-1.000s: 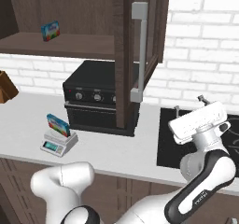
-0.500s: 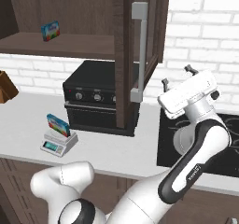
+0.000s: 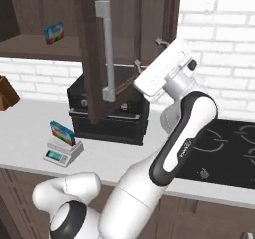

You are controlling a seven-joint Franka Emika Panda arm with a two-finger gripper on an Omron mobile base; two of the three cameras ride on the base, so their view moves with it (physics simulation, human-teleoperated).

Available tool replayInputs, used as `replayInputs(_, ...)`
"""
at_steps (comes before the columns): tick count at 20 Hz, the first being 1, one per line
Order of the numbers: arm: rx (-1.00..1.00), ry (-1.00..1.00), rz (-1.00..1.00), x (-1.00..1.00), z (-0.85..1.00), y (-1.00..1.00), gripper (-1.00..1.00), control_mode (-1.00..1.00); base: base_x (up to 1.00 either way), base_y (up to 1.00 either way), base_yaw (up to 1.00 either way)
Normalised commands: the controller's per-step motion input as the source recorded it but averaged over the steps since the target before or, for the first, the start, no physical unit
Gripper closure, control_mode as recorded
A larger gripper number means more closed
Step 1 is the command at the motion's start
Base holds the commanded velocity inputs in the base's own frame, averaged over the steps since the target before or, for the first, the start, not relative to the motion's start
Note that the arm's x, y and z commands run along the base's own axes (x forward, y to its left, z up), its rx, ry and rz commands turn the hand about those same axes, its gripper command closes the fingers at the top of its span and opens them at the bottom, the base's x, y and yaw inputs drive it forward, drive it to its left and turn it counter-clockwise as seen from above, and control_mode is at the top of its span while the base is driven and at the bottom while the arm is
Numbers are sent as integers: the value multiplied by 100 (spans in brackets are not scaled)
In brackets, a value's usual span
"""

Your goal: Pick the boxed food and place it on the digital scale for weighing, and close the cabinet.

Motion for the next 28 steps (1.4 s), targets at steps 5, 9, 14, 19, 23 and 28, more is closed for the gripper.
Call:
replayInputs(5, -23, -19, 7, 3, 17, 100, -100, -100, 0, 0, 0)
replayInputs(9, -22, -12, 0, 46, -18, 100, -100, -100, 0, 0, 0)
replayInputs(14, -21, -7, -15, 84, -17, 100, -100, -100, 0, 0, 0)
replayInputs(19, -24, 0, -46, 92, -15, 100, -100, -100, 0, 0, 0)
replayInputs(23, -23, 0, -55, 100, -23, 100, -100, -100, 0, 0, 0)
replayInputs(28, -22, 0, -54, 100, -33, 100, -100, -100, 0, 0, 0)
